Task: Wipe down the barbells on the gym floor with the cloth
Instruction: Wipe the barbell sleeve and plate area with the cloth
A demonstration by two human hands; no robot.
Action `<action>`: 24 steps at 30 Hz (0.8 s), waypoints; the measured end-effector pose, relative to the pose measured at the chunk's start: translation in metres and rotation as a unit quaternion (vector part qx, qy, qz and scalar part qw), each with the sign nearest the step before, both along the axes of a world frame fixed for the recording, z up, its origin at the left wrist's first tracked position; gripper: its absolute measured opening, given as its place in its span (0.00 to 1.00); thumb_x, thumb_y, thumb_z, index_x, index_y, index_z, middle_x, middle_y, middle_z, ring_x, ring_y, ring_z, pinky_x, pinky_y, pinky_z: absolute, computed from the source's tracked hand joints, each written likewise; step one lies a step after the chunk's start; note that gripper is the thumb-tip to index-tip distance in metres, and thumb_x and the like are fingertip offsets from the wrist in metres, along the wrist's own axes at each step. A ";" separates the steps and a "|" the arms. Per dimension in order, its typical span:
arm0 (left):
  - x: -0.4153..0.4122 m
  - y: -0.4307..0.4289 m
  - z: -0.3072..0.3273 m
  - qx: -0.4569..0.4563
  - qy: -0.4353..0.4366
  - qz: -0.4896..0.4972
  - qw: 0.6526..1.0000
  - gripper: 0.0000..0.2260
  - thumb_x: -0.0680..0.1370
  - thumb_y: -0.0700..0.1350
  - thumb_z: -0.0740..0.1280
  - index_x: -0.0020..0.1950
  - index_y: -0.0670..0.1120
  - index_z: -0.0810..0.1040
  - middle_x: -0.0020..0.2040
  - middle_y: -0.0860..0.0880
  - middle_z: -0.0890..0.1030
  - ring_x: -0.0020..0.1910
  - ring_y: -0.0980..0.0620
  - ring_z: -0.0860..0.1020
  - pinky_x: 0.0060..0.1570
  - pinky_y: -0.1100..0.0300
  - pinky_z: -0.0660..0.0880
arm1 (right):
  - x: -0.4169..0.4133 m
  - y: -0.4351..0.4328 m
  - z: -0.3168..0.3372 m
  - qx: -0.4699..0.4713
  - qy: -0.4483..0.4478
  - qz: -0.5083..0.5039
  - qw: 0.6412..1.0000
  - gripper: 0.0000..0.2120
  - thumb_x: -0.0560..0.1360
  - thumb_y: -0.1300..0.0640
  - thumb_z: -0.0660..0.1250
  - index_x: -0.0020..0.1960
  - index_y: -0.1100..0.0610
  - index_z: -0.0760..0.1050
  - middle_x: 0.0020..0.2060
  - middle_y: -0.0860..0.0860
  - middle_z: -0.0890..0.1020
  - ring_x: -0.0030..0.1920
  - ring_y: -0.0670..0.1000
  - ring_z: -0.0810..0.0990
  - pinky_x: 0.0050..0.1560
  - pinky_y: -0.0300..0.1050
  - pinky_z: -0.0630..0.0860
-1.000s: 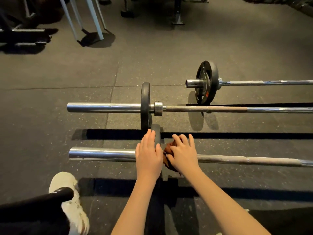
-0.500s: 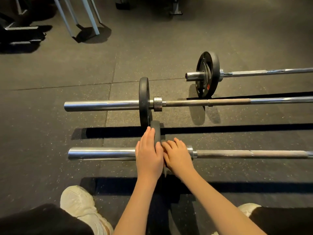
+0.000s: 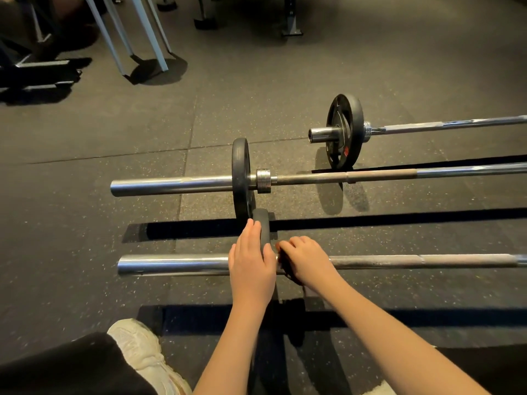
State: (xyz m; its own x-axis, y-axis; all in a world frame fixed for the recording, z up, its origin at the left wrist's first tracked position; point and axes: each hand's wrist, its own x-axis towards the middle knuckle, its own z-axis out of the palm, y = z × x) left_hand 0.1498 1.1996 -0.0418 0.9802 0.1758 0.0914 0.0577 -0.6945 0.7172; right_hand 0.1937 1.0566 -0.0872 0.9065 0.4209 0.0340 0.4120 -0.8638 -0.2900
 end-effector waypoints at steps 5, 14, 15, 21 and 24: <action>0.006 -0.002 0.003 0.009 0.006 0.016 1.000 0.21 0.83 0.42 0.54 0.77 0.46 0.60 0.77 0.50 0.60 0.75 0.55 0.58 0.75 0.50 0.55 | -0.004 -0.007 0.014 0.164 -0.108 -0.159 0.968 0.12 0.72 0.65 0.68 0.56 0.61 0.76 0.50 0.57 0.79 0.50 0.57 0.76 0.51 0.50 0.77; 0.005 -0.006 -0.001 0.018 -0.018 0.033 0.999 0.26 0.80 0.54 0.51 0.77 0.46 0.60 0.76 0.50 0.62 0.75 0.52 0.60 0.73 0.53 0.57 | 0.031 -0.013 -0.006 0.043 0.127 -0.159 0.978 0.14 0.79 0.49 0.57 0.57 0.54 0.77 0.53 0.54 0.80 0.54 0.57 0.76 0.52 0.50 0.74; 0.005 -0.007 -0.001 0.021 -0.018 0.033 0.999 0.26 0.80 0.53 0.52 0.77 0.46 0.61 0.76 0.50 0.62 0.74 0.52 0.61 0.73 0.54 0.57 | 0.041 -0.013 -0.005 0.045 0.177 -0.169 0.969 0.14 0.80 0.49 0.56 0.57 0.53 0.77 0.53 0.54 0.81 0.54 0.56 0.77 0.52 0.49 0.73; 0.002 -0.011 -0.004 0.030 -0.029 0.047 0.998 0.27 0.79 0.55 0.49 0.76 0.46 0.62 0.75 0.49 0.64 0.74 0.51 0.63 0.72 0.48 0.62 | -0.055 -0.009 -0.036 0.115 -0.069 -0.173 0.976 0.17 0.73 0.58 0.68 0.61 0.57 0.73 0.63 0.56 0.75 0.67 0.61 0.69 0.65 0.54 0.70; 0.003 -0.010 -0.003 0.032 -0.028 0.045 0.998 0.26 0.80 0.54 0.49 0.76 0.46 0.61 0.75 0.49 0.64 0.74 0.52 0.62 0.72 0.49 0.61 | -0.034 -0.009 -0.034 0.080 -0.092 -0.175 0.977 0.15 0.70 0.58 0.72 0.56 0.56 0.76 0.56 0.56 0.79 0.60 0.61 0.73 0.56 0.57 0.77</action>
State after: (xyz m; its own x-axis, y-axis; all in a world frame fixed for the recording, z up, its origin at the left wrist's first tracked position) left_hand 0.1532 1.1897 -0.0446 0.9534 0.2557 0.1600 0.0829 -0.7322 0.6760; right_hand 0.1600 1.0476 -0.1215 0.9661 0.0628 0.2505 0.1580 -0.9111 -0.3807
